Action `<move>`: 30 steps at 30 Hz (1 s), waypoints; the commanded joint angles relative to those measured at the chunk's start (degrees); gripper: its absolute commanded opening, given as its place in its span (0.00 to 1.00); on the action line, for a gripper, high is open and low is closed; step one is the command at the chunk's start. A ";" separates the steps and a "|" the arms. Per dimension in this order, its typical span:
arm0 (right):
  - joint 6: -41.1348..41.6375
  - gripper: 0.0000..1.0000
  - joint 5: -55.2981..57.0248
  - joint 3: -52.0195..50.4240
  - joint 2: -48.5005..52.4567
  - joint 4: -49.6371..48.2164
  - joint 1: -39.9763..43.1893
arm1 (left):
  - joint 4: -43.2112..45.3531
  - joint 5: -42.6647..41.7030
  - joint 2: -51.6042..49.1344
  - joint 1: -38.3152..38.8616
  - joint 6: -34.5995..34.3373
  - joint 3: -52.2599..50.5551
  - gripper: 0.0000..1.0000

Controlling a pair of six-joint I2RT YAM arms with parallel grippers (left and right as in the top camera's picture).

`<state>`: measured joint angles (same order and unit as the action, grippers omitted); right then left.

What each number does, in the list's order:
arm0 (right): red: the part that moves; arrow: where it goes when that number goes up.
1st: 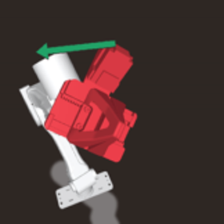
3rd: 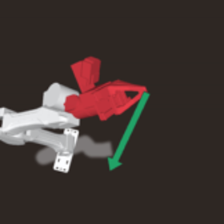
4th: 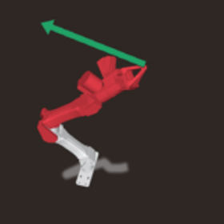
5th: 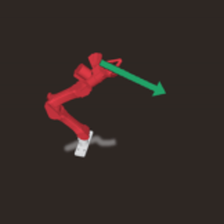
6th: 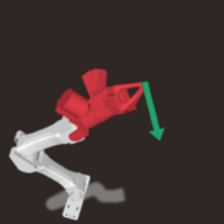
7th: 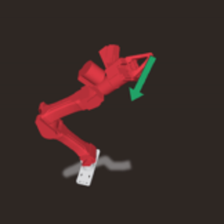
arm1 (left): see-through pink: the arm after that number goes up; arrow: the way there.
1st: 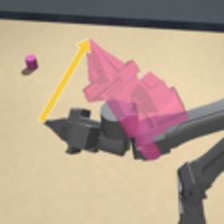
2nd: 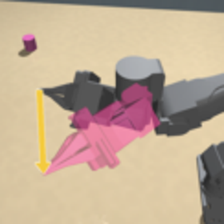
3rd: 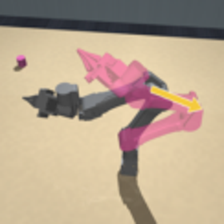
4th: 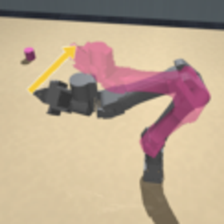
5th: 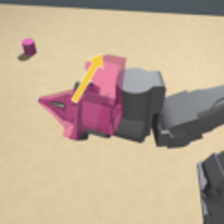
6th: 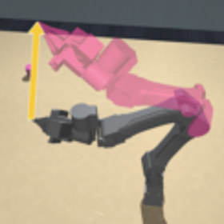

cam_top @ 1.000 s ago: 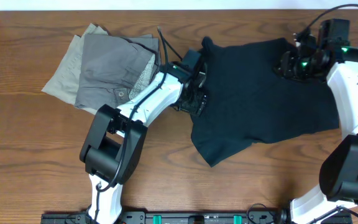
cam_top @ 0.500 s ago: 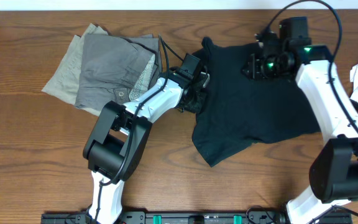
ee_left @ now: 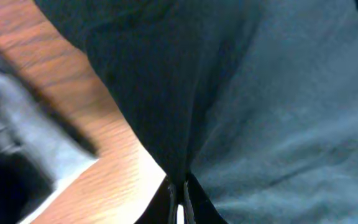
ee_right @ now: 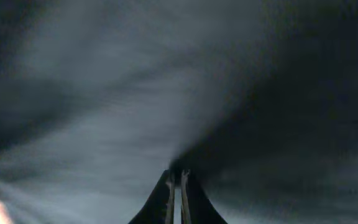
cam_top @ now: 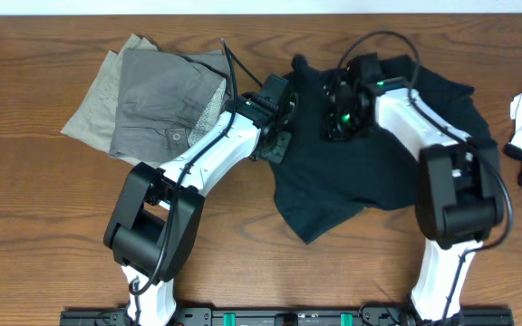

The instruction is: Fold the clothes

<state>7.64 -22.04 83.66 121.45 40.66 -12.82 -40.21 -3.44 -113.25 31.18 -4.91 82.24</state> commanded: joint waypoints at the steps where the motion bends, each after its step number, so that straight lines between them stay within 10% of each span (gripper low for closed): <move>1: 1.33 0.04 1.07 -0.24 1.70 -0.17 0.11 | -1.55 7.34 0.20 -0.72 -0.35 0.92 0.06; 5: 1.90 0.05 2.08 -0.24 2.23 -0.11 0.11 | -3.91 9.94 0.20 -2.14 -2.71 0.94 0.09; 11: 8.66 0.04 12.61 -0.24 2.23 1.95 0.48 | -4.46 7.89 0.20 -3.41 -5.29 0.92 0.62; 30: 8.13 0.09 11.04 -0.24 2.23 6.67 8.31 | 8.83 -11.85 -4.52 -3.34 -5.27 -1.55 0.66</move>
<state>17.26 -15.73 84.42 122.08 46.98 -5.08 -32.99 -11.11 -115.50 27.70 -9.26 81.28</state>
